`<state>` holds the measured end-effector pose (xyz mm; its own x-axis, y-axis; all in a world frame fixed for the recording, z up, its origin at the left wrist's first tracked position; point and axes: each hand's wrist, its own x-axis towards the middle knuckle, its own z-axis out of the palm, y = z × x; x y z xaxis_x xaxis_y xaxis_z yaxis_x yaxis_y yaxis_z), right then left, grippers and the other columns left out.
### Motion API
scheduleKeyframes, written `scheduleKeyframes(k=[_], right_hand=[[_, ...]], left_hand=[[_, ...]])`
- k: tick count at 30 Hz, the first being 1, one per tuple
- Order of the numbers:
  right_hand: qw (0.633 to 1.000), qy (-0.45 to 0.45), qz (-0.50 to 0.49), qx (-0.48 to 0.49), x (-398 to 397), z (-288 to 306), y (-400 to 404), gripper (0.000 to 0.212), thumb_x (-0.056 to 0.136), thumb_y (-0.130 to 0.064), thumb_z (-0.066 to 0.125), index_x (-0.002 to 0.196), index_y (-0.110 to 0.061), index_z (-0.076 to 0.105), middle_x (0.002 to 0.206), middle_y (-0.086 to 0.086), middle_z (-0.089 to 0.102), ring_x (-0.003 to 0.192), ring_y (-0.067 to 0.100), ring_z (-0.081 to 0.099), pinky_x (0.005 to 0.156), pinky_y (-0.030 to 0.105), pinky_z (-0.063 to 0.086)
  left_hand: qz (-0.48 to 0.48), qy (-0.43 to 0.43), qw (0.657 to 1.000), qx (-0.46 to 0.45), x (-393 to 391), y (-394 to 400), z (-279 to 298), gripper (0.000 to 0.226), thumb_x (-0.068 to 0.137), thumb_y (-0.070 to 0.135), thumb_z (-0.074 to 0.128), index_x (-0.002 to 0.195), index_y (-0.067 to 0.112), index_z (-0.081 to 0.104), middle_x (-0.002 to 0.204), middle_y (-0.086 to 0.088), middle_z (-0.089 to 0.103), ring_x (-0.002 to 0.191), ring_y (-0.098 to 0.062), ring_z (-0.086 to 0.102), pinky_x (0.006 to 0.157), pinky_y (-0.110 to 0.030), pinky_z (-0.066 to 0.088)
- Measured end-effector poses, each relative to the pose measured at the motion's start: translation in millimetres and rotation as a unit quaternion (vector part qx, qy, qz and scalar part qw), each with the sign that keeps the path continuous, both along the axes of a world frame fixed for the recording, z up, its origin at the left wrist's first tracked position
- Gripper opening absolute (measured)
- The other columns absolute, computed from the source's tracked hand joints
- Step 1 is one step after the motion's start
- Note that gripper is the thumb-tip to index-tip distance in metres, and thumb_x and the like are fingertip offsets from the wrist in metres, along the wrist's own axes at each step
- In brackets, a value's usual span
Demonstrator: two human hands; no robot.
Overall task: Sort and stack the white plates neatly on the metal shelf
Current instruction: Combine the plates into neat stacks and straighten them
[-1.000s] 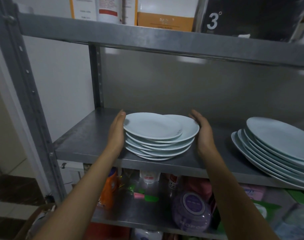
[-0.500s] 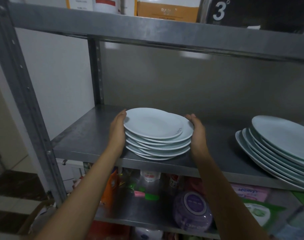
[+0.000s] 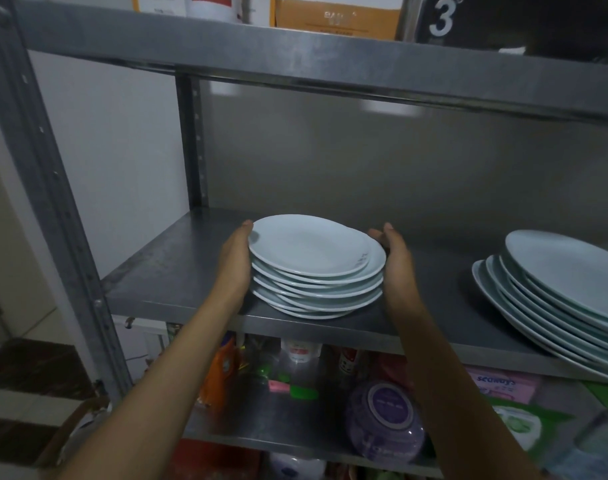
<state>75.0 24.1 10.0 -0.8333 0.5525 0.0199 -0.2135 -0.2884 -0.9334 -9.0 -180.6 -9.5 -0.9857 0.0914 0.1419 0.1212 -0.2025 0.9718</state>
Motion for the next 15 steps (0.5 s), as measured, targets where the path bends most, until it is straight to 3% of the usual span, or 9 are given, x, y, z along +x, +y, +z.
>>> scheduleKeyframes(k=[1, 3, 4, 5, 7, 9, 13, 15], right_hand=[[1.0, -0.001, 0.002, 0.011, 2, 3, 2, 0.065, 0.071, -0.048, 0.065, 0.121, -0.008, 0.062, 0.107, 0.011, 0.072, 0.102, 0.027, 0.067, 0.092, 0.043, 0.051], [1.0, 0.001, 0.002, 0.031, 2, 3, 8, 0.022, 0.086, -0.035, 0.061, 0.096, -0.017, 0.07, 0.078, -0.011, 0.074, 0.076, 0.006, 0.07, 0.073, 0.029, 0.051], [0.999, 0.0, 0.007, 0.037, -1, 0, 10, 0.015, 0.089, -0.031, 0.059, 0.091, -0.02, 0.068, 0.073, -0.015, 0.073, 0.07, 0.002, 0.069, 0.07, 0.026, 0.05], [0.999, -0.006, 0.02, 0.042, 0, 0, 8, 0.018, 0.088, -0.034, 0.059, 0.094, -0.02, 0.069, 0.078, -0.013, 0.074, 0.074, 0.005, 0.071, 0.075, 0.03, 0.052], [0.998, -0.012, 0.032, 0.055, -4, -5, 4, 0.048, 0.074, -0.046, 0.066, 0.112, -0.017, 0.069, 0.105, 0.002, 0.074, 0.098, 0.021, 0.069, 0.096, 0.043, 0.049], [0.998, 0.004, 0.019, 0.053, -13, -15, 10, 0.065, 0.062, -0.043, 0.067, 0.122, -0.017, 0.064, 0.116, 0.007, 0.069, 0.108, 0.027, 0.065, 0.102, 0.048, 0.045], [0.999, -0.001, -0.002, 0.049, -12, -10, 7, 0.055, 0.065, -0.022, 0.057, 0.118, -0.01, 0.065, 0.115, 0.015, 0.068, 0.107, 0.034, 0.064, 0.101, 0.053, 0.045], [0.999, -0.009, -0.012, 0.044, -11, -10, 2, 0.054, 0.063, -0.019, 0.053, 0.114, -0.008, 0.067, 0.114, 0.017, 0.068, 0.106, 0.037, 0.064, 0.1, 0.052, 0.046]], left_hand=[[0.001, 0.005, 1.0, -0.01, -3, -2, 3, 0.049, 0.087, 0.055, 0.044, 0.114, 0.021, 0.068, 0.112, -0.001, 0.07, 0.105, -0.021, 0.065, 0.1, -0.045, 0.047], [0.006, 0.011, 0.999, -0.03, -10, -8, 6, 0.057, 0.079, 0.063, 0.051, 0.122, 0.029, 0.063, 0.123, 0.005, 0.066, 0.114, -0.017, 0.06, 0.105, -0.046, 0.042], [-0.004, 0.009, 0.999, -0.036, -14, -9, 6, 0.058, 0.076, 0.064, 0.055, 0.124, 0.032, 0.062, 0.126, 0.007, 0.064, 0.117, -0.016, 0.059, 0.107, -0.046, 0.041], [-0.018, 0.011, 0.999, -0.041, -16, -9, 5, 0.056, 0.077, 0.062, 0.057, 0.124, 0.033, 0.062, 0.128, 0.007, 0.063, 0.118, -0.016, 0.058, 0.107, -0.045, 0.04], [-0.041, 0.031, 0.997, -0.051, -13, -8, 5, 0.044, 0.085, 0.048, 0.056, 0.126, 0.031, 0.062, 0.129, 0.006, 0.061, 0.118, -0.016, 0.057, 0.106, -0.042, 0.041], [-0.043, 0.046, 0.997, -0.036, -10, -6, 3, 0.036, 0.091, 0.029, 0.052, 0.125, 0.029, 0.062, 0.128, 0.002, 0.062, 0.115, -0.018, 0.059, 0.103, -0.04, 0.044], [-0.051, 0.034, 0.998, 0.001, -12, -3, 2, 0.035, 0.088, 0.008, 0.048, 0.112, 0.026, 0.067, 0.115, -0.003, 0.069, 0.106, -0.023, 0.064, 0.092, -0.037, 0.051], [-0.049, 0.02, 0.998, 0.016, -9, 1, 2, 0.037, 0.087, 0.004, 0.047, 0.115, 0.02, 0.066, 0.115, -0.007, 0.068, 0.105, -0.026, 0.064, 0.088, -0.035, 0.052]])
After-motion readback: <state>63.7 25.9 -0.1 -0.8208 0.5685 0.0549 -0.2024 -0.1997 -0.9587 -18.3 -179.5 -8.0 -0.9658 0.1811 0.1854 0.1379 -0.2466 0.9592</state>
